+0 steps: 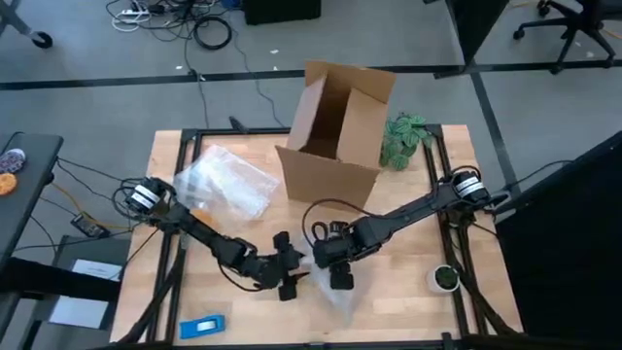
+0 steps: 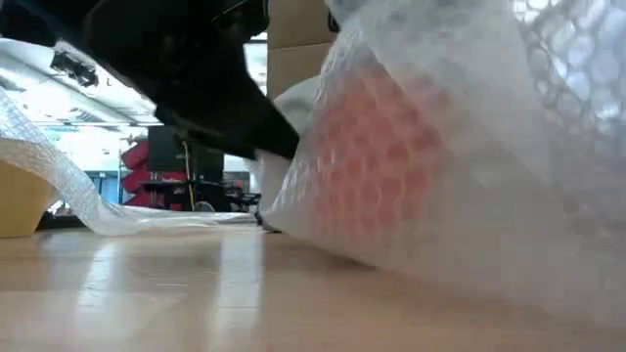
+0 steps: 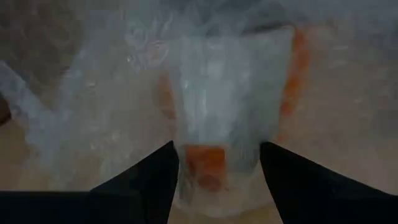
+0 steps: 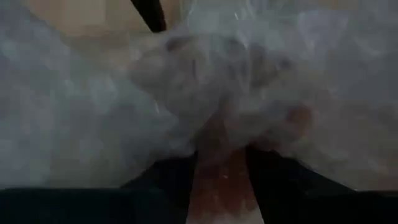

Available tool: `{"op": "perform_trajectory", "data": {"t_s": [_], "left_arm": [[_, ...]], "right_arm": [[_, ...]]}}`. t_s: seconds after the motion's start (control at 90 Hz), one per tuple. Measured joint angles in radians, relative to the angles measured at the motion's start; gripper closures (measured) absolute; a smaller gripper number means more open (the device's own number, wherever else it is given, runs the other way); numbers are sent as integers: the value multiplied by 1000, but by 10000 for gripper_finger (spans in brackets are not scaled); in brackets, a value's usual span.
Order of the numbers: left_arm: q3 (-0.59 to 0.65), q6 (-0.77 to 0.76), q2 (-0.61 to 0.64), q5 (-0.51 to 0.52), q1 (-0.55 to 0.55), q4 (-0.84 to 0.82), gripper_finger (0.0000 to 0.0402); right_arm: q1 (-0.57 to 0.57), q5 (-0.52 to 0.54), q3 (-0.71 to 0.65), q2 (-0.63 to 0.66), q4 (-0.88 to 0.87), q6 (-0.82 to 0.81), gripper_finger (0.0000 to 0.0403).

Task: Wrap mug
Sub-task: Wrap the orange mug with transparent bubble wrap

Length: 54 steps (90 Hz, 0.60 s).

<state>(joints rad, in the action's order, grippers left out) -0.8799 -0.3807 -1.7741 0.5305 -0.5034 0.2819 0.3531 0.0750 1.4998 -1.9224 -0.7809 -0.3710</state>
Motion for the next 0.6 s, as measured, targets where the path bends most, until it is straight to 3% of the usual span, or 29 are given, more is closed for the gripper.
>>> {"op": "perform_trajectory", "data": {"t_s": [0.311, 0.6], "left_arm": [[0, 12, 0, -22, 4, 15, 193], [0, 2, -85, 18, 4, 136, 193]], "right_arm": [[-5, 23, 34, -8, 42, 28, 275], [-17, -4, -76, 1, 205, 11, 275]]}}
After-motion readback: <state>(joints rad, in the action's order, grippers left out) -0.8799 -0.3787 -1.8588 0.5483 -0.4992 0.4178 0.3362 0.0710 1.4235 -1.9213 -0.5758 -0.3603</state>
